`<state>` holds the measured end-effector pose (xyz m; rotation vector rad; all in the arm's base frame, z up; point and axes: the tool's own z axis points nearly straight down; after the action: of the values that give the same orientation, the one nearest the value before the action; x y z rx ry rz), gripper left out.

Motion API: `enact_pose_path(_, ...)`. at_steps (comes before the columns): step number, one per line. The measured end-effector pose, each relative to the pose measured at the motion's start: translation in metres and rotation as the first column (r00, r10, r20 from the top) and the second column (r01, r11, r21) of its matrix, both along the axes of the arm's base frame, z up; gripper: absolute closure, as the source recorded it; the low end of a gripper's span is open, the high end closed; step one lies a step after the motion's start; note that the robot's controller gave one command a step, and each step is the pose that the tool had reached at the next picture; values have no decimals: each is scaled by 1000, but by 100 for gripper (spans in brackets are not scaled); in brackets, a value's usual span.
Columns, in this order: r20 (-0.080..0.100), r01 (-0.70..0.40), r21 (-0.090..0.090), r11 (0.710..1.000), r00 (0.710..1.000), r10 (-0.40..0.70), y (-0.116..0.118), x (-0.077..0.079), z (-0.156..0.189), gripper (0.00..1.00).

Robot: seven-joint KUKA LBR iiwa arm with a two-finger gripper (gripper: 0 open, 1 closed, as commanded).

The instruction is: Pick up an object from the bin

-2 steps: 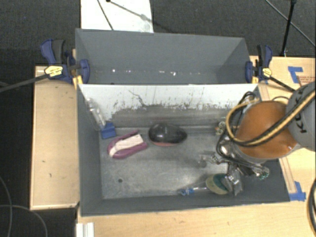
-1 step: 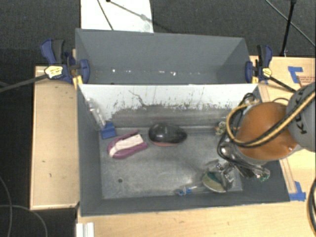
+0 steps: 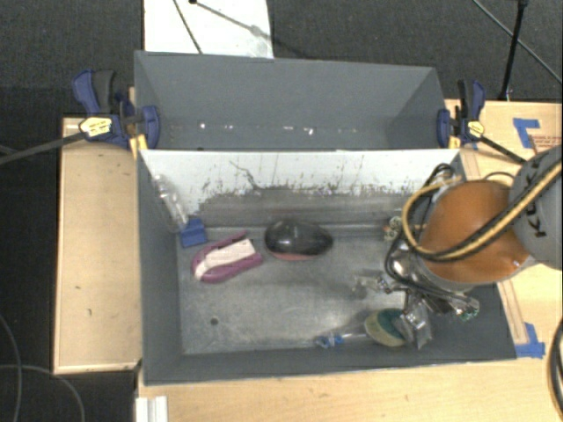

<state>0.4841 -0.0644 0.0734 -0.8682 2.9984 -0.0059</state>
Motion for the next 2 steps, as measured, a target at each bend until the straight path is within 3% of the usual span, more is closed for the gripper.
enact_pose_path(1, -10, 0, -2, 1000, 1000, 0, -1, -3, -1, 100)
enact_pose_path(2, 2, -3, 0, 1000, 1000, 3, 0, 0, 0, 0)
